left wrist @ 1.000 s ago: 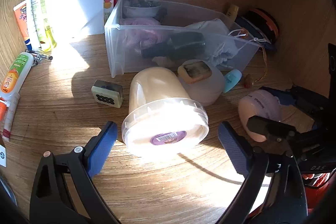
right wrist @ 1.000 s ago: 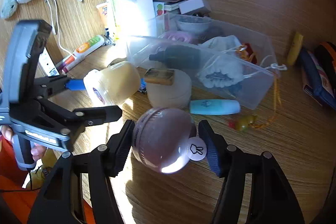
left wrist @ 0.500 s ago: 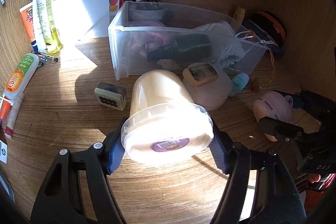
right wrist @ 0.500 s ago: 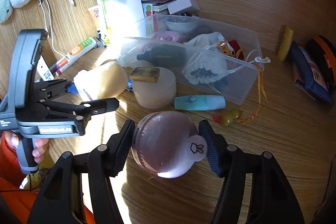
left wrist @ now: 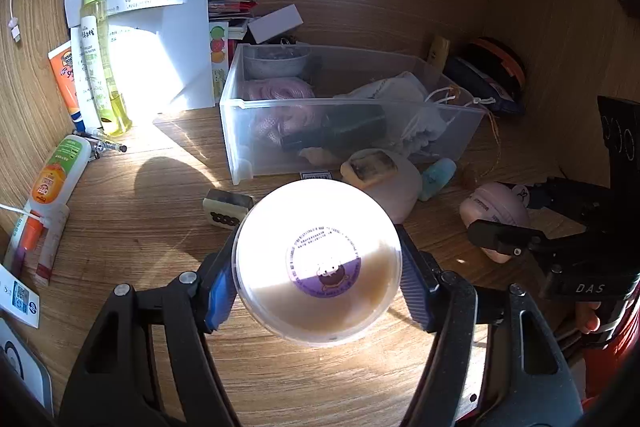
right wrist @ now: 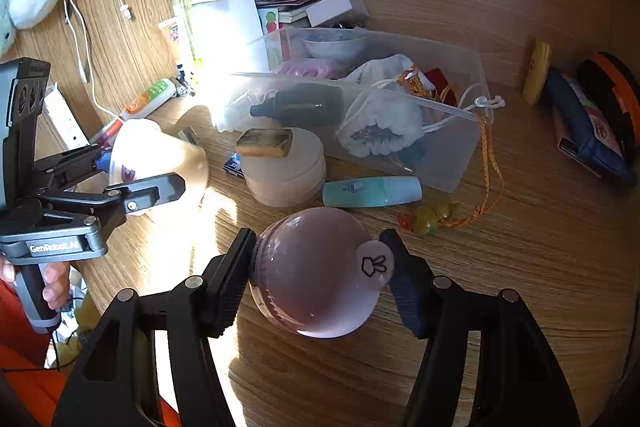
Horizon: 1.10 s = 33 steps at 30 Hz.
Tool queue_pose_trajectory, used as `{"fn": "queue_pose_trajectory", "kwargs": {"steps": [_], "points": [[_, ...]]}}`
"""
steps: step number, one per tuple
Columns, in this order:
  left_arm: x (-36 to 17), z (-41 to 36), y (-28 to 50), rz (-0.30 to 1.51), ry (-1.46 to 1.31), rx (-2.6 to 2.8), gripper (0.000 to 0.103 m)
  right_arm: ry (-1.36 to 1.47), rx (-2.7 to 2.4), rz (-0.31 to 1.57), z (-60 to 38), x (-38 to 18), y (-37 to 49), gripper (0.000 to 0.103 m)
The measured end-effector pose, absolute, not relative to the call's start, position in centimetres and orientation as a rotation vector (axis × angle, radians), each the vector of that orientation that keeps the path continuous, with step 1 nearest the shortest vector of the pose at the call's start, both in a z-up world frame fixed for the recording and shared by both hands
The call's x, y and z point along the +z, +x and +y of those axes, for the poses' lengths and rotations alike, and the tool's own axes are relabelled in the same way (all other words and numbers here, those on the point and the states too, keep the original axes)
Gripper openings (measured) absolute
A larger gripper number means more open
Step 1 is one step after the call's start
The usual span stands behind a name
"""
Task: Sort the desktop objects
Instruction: 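Carry the white tub and pink container over the clear box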
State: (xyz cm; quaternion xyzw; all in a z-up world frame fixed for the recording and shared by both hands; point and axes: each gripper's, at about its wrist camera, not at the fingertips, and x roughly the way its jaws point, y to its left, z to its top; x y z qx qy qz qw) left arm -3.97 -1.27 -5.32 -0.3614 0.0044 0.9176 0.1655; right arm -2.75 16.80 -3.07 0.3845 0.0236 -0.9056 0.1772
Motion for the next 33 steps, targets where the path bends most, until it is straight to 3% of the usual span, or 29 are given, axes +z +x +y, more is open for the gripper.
{"fn": "queue_pose_trajectory", "kwargs": {"steps": [33], "points": [[1.6, -3.8, -8.2, -0.196, -0.814, 2.655, 0.068, 0.937, -2.636, -0.045, 20.4, 4.4, -6.0, 0.060]]}}
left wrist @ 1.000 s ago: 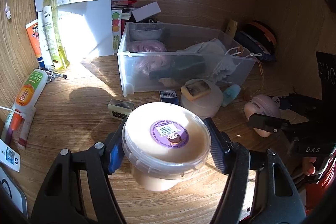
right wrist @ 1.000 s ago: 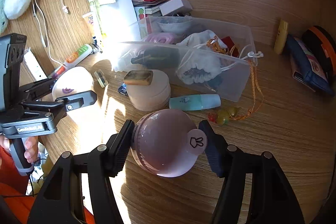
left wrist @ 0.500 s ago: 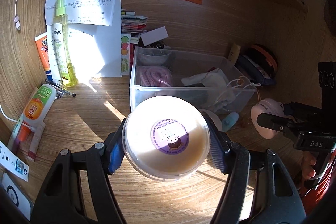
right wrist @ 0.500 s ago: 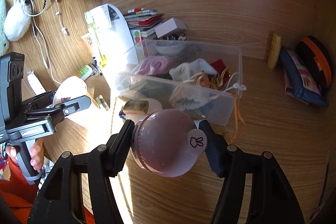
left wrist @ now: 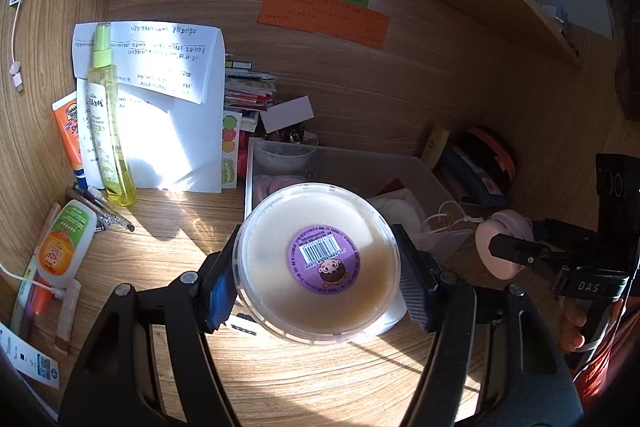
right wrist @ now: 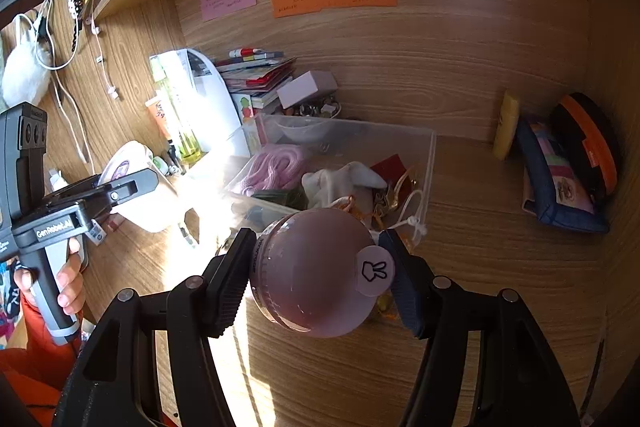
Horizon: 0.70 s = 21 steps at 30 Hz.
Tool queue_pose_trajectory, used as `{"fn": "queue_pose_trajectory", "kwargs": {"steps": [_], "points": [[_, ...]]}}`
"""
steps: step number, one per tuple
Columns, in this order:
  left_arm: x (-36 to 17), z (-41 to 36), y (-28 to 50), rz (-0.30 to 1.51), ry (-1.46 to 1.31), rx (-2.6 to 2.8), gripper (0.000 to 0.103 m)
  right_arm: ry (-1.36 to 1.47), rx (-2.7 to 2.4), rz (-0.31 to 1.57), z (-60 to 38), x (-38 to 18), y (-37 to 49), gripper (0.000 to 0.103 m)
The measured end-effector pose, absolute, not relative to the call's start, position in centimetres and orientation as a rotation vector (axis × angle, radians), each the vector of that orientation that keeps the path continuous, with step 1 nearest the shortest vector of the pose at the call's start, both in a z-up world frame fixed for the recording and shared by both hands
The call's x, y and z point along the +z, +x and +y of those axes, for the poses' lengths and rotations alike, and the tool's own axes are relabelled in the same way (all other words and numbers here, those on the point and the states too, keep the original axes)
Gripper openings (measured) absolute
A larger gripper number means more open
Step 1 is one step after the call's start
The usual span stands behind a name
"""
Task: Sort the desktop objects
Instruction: 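Carry the white tub and pink container over the clear box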
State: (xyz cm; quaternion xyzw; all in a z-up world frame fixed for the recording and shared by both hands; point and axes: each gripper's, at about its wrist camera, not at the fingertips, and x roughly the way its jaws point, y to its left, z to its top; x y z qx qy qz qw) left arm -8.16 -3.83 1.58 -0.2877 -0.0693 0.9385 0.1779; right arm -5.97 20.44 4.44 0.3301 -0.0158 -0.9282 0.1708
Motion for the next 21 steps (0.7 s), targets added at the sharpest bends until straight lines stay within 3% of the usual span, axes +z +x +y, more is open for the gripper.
{"fn": "queue_pose_trajectory", "kwargs": {"steps": [21], "points": [[3.1, -3.2, -15.6, -0.217, -0.853, 2.600, 0.068, 0.910, -2.658, -0.085, 21.8, 6.6, -11.8, 0.060]]}}
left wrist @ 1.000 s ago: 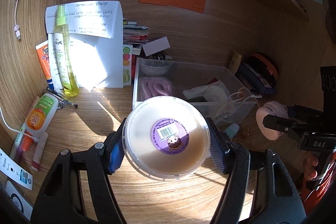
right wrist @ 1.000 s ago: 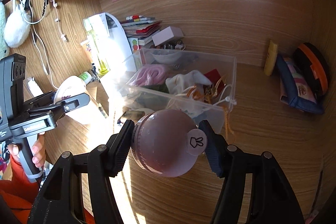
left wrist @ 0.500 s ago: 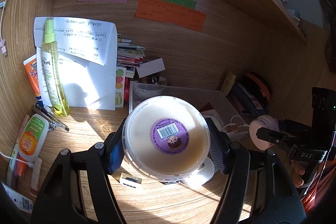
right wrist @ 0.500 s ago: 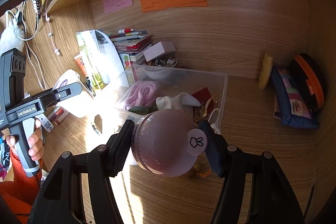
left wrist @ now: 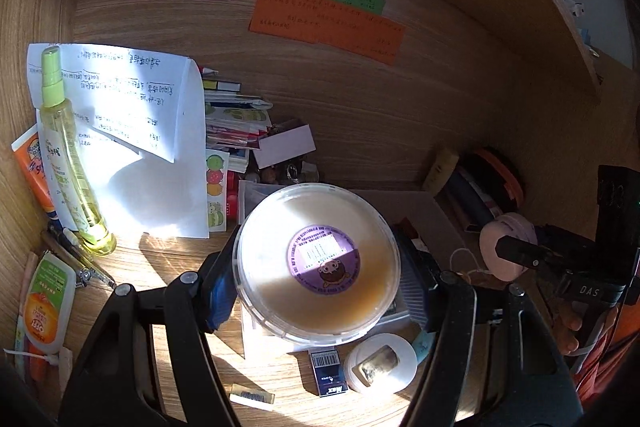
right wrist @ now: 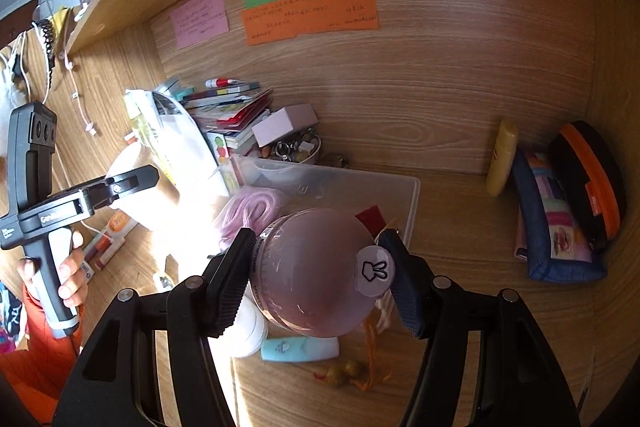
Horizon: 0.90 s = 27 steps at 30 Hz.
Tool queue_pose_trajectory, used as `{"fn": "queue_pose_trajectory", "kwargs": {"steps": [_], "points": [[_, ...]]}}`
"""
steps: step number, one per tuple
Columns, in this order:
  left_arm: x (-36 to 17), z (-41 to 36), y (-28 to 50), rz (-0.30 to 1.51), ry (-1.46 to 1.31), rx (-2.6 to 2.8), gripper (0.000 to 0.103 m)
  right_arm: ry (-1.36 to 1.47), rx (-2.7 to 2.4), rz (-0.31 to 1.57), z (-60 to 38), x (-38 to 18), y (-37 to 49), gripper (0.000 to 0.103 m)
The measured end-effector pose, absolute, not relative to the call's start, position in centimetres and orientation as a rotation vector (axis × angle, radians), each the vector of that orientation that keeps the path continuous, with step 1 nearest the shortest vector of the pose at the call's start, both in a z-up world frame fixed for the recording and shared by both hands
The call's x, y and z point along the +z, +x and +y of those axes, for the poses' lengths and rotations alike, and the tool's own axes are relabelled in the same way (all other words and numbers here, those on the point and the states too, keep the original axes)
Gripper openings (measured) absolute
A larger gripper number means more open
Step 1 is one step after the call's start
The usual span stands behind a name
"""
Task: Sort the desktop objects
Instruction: 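Carry the white tub and pink container over the clear box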
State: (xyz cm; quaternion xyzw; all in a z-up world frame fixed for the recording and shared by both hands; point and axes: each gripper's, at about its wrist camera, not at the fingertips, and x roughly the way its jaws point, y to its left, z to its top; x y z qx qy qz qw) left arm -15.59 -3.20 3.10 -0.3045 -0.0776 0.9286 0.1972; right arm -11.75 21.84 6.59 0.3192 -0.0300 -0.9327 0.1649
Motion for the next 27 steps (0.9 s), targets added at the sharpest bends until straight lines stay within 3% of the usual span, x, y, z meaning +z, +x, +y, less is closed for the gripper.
{"fn": "queue_pose_trajectory", "kwargs": {"steps": [11, 27], "points": [[2.2, -1.7, -19.7, -0.183, -0.942, 2.553, 0.068, 0.923, -2.647, 0.032, 20.4, 6.9, -15.2, 0.060], [-2.2, -0.4, -21.9, -0.118, -1.075, 2.482, 0.068, 1.097, -2.649, 0.127, 20.2, 1.9, -18.0, 0.060]]}}
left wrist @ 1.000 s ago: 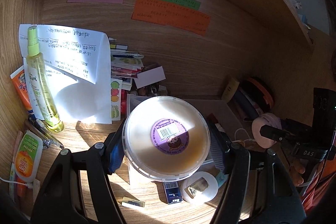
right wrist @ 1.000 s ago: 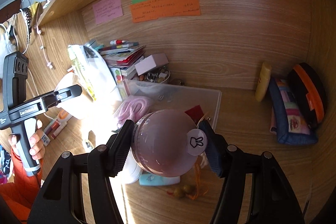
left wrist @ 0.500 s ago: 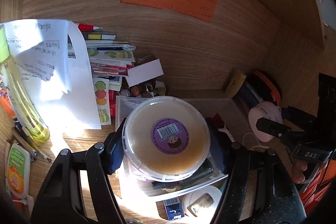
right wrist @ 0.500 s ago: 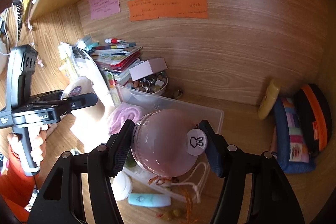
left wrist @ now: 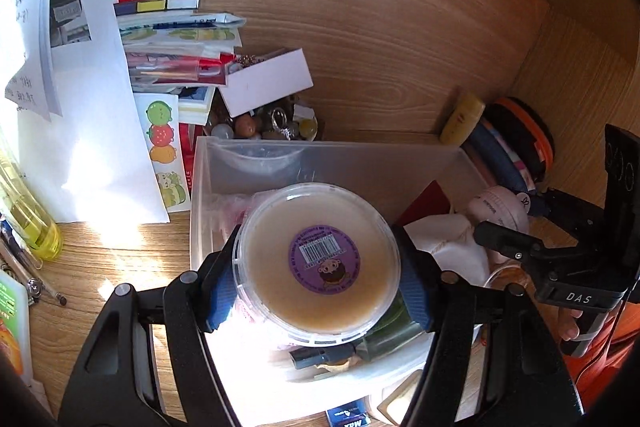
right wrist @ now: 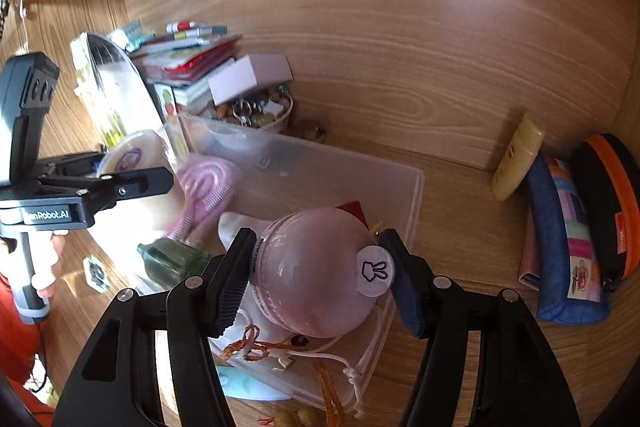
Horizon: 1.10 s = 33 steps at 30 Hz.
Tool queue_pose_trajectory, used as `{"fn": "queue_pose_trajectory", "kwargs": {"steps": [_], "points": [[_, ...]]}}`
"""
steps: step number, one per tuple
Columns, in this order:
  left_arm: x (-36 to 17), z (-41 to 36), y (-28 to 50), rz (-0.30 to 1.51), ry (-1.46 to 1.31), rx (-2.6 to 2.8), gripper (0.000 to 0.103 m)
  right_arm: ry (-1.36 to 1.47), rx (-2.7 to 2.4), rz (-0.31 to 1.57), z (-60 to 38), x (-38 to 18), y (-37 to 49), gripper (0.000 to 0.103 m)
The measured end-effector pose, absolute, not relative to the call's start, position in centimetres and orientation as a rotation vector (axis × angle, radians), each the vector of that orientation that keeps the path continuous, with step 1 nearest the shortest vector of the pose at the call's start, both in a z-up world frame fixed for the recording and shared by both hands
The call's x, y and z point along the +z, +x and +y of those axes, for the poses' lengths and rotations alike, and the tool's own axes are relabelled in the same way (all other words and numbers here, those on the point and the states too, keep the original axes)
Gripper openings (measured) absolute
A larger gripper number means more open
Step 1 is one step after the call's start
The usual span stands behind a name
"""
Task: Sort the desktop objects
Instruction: 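Carry the white tub and pink container over the clear box, then open left tool to drop the white tub while right tool releases the pink container into box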
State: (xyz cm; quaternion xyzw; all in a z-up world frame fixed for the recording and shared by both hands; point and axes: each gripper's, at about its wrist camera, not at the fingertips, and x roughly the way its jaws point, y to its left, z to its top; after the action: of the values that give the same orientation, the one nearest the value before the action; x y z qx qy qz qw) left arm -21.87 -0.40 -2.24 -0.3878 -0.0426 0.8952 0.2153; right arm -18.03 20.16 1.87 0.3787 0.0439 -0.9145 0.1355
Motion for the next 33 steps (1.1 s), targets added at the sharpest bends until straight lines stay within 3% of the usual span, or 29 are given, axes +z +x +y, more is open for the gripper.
{"fn": "queue_pose_trajectory", "kwargs": {"steps": [16, 26, 33], "points": [[-2.5, 0.3, -21.3, -0.004, -1.059, 2.529, 0.069, 1.088, -2.654, 0.210, 19.0, 0.9, -17.9, 0.061], [-2.1, 0.1, -20.9, 0.017, -1.002, 2.569, 0.083, 1.029, -2.654, 0.269, 18.0, 1.6, -17.2, 0.082], [-0.1, -0.6, -19.7, 0.002, -0.922, 2.604, 0.090, 0.988, -2.689, 0.289, 17.9, 3.2, -16.1, 0.083]]}}
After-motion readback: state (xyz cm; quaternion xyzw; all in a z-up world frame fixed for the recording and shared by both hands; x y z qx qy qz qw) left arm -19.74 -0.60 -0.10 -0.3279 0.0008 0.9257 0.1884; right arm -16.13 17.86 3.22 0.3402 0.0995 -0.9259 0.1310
